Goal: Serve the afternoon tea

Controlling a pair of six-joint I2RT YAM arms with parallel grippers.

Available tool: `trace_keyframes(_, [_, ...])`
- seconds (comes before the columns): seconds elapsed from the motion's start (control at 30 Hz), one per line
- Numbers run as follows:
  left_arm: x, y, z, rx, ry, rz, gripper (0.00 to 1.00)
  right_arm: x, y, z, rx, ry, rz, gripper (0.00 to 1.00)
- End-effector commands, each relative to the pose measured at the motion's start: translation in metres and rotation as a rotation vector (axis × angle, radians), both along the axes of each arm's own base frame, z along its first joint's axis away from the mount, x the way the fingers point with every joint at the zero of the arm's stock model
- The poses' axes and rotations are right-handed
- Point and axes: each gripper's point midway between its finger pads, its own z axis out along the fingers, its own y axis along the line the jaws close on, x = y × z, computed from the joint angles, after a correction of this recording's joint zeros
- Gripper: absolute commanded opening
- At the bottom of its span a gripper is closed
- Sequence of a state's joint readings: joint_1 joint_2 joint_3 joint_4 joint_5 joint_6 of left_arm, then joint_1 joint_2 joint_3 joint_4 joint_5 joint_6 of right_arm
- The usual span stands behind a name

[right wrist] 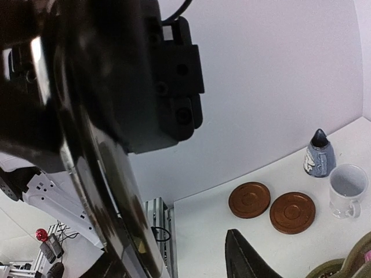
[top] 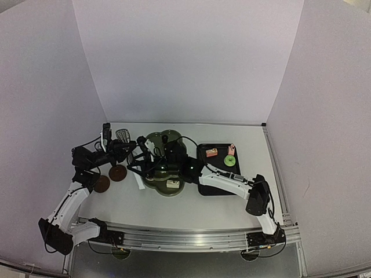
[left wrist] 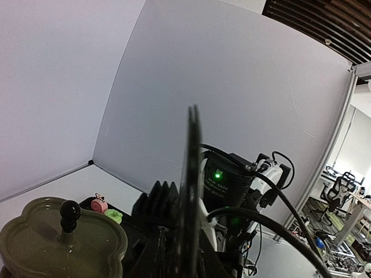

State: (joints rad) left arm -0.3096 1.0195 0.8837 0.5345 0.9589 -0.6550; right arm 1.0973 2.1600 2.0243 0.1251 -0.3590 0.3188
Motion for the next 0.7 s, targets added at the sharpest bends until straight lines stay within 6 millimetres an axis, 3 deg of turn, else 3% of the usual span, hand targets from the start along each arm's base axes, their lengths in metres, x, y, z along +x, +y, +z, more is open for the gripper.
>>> trace_keyframes(0.0, [-0.014, 0.006, 0.041, -0.057, -0.114, 0.004, 0.00, -0.010, 0.002, 0.011, 0.040, 0.031, 0.081, 0.30])
trace_keyframes(0.1, [-0.011, 0.008, 0.041, -0.064, -0.101, 0.019, 0.00, -0.009, -0.010, 0.017, 0.040, 0.025, 0.063, 0.07])
trace_keyframes(0.17, [-0.011, 0.009, 0.040, -0.063, -0.096, 0.024, 0.00, -0.008, -0.018, 0.022, 0.038, 0.011, 0.034, 0.01])
trace_keyframes(0.27, [-0.006, 0.011, 0.033, -0.054, -0.073, 0.049, 0.00, -0.010, -0.037, 0.037, 0.041, -0.008, -0.014, 0.00])
trace_keyframes(0.3, [-0.003, 0.012, 0.031, -0.051, -0.067, 0.064, 0.05, -0.010, -0.043, 0.041, 0.038, -0.010, -0.034, 0.00])
trace_keyframes(0.43, [0.006, 0.018, 0.024, -0.028, -0.066, 0.160, 0.83, -0.011, -0.071, 0.048, -0.029, -0.004, -0.108, 0.00])
trace_keyframes(0.47, [0.008, 0.020, 0.024, -0.019, -0.083, 0.187, 0.91, -0.011, -0.079, 0.044, -0.078, 0.009, -0.124, 0.00])
trace_keyframes(0.53, [0.009, 0.023, 0.023, 0.016, -0.129, 0.230, 0.99, -0.011, -0.096, 0.033, -0.185, 0.043, -0.170, 0.00])
trace_keyframes(0.67, [0.004, 0.024, 0.014, 0.111, -0.224, 0.262, 0.99, -0.006, -0.156, 0.033, -0.383, 0.101, -0.363, 0.00])
